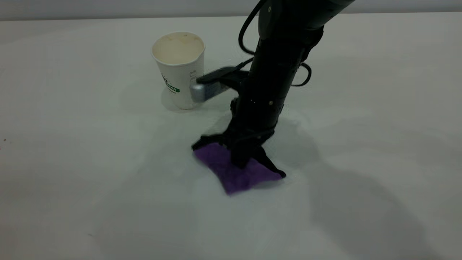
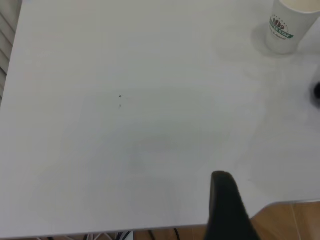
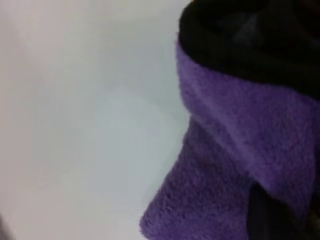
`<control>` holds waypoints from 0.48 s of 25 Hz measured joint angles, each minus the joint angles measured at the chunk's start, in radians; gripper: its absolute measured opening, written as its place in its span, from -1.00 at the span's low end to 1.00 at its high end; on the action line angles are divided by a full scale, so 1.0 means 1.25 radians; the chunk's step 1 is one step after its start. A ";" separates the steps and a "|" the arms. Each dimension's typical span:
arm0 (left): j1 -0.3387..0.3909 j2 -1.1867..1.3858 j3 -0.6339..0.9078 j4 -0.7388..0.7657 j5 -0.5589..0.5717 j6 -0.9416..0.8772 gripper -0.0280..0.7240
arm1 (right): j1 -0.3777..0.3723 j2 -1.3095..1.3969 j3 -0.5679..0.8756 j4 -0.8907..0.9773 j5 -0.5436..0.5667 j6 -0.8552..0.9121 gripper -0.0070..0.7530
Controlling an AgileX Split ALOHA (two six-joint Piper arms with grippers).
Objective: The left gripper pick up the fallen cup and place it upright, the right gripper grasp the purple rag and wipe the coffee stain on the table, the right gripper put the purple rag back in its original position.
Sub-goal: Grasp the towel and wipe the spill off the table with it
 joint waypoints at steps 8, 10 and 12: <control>0.000 0.000 0.000 0.000 0.000 0.000 0.38 | -0.131 -0.008 -0.002 -0.097 -0.147 0.154 -0.82; 0.000 0.000 0.000 0.000 0.000 0.000 0.38 | -0.180 -0.010 -0.003 -0.131 -0.149 0.189 -0.82; 0.000 0.000 0.000 0.000 0.000 0.000 0.38 | -0.221 -0.011 -0.004 -0.145 -0.137 0.221 -0.82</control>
